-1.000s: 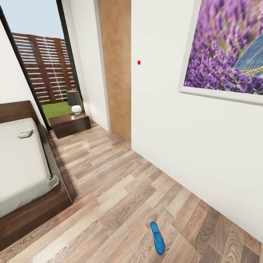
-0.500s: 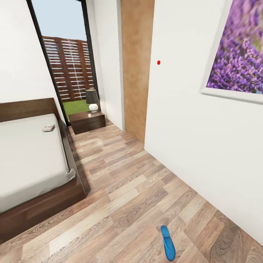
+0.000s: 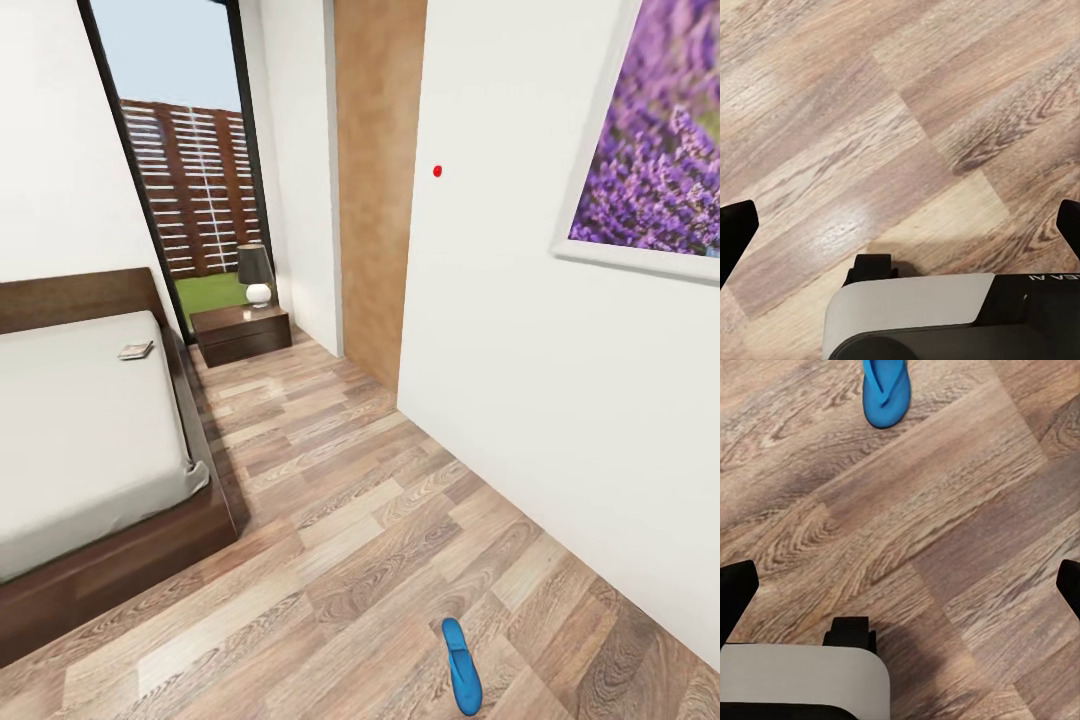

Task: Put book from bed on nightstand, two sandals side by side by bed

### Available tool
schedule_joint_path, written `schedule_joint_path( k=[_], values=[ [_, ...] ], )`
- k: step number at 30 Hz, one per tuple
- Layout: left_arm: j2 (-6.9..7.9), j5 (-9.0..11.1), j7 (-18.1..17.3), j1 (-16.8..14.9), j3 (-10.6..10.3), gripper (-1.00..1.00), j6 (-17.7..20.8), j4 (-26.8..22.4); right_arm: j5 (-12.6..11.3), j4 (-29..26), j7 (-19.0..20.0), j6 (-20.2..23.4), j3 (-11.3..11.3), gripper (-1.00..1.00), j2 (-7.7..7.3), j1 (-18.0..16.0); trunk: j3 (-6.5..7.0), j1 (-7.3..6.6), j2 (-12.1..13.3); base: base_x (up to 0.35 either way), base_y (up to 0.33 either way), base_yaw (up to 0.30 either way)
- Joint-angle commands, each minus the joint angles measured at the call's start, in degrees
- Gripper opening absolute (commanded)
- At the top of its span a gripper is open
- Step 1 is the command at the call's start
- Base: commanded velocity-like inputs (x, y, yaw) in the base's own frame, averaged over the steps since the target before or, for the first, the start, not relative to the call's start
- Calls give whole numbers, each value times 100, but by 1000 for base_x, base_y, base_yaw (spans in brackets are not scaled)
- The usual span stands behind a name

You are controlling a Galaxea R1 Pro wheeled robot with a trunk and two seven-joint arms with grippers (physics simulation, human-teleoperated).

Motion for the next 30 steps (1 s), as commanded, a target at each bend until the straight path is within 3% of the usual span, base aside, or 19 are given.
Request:
schedule_joint_path(
  k=[1, 30],
  values=[
    [-1, -3, 2, 0, 1, 100, -12, -3, 1, 4, -2, -17, 1, 100, -1, -3, -4, 0, -2, 0, 0, 0],
    [-1, -2, 2, 0, 1, 100, -12, -2, -3, 0, 4, 11, -13, 100, 8, -2, -4, 0, -2, 0, 0, 0]
  ],
)
